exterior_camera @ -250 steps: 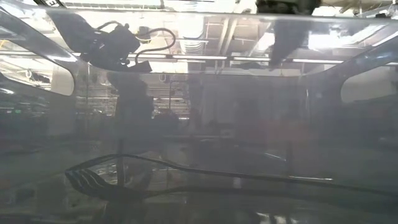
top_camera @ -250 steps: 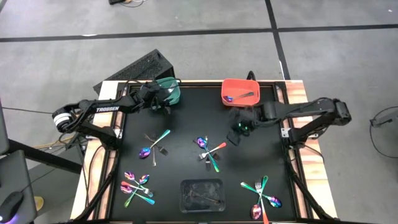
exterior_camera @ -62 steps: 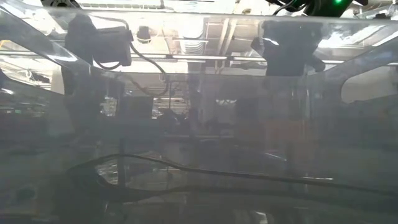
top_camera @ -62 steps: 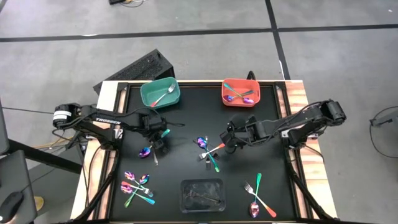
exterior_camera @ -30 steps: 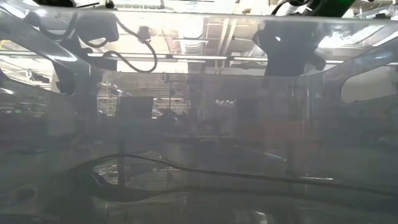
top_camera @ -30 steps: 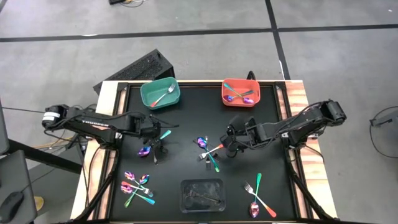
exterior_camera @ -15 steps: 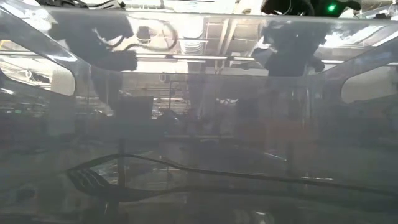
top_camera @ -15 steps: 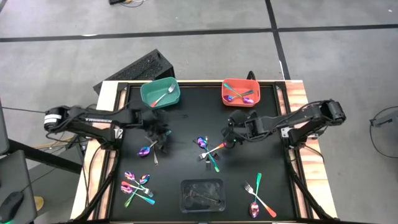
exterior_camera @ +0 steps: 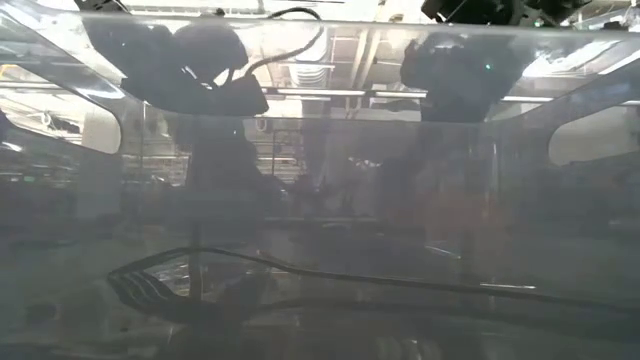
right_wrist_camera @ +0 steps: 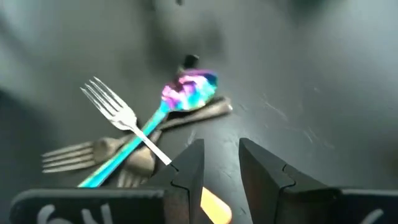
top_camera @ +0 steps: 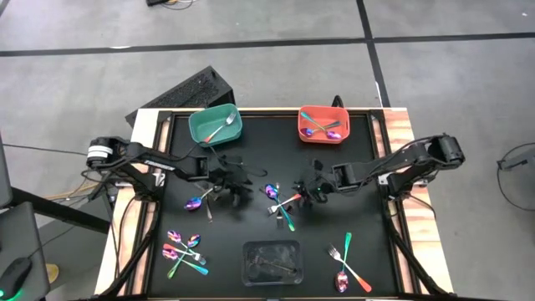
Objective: Sort silverware by color (type)
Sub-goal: Put the orange fork into the green bin
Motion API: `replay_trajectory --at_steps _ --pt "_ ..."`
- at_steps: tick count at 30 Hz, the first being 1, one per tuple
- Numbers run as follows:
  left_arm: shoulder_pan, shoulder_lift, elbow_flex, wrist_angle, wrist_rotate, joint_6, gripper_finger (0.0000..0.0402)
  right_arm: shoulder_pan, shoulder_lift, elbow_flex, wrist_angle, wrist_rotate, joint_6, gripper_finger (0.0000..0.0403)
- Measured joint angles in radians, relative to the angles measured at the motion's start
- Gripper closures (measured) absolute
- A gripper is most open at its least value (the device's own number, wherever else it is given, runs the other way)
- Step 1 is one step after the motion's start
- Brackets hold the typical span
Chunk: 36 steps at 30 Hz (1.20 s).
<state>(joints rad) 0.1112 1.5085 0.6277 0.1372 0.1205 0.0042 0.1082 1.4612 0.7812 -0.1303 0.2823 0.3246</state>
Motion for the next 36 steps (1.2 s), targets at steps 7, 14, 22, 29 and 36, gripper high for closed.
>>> replay_trajectory --at_steps 7,14,22,29,36 --pt "0.0 0.0 0.001 0.011 -0.046 0.028 0.0289 0.004 0.074 -0.005 0.015 -0.102 -0.146 0.0285" --pt "0.002 0.0 0.001 0.013 -0.082 0.037 0.0289 0.001 0.244 0.01 0.073 -0.173 -0.176 0.0284" --pt "0.002 -0.001 0.001 0.018 -0.083 0.038 0.0289 -0.015 0.314 0.035 0.081 -0.185 -0.193 0.0286" --pt "0.001 -0.001 0.001 0.082 -0.082 -0.003 0.0289 -0.026 0.319 0.033 0.094 -0.183 -0.176 0.0371" --pt "0.001 -0.001 0.001 0.191 -0.083 0.001 0.0288 -0.028 0.312 0.042 0.215 -0.136 -0.087 0.0387"
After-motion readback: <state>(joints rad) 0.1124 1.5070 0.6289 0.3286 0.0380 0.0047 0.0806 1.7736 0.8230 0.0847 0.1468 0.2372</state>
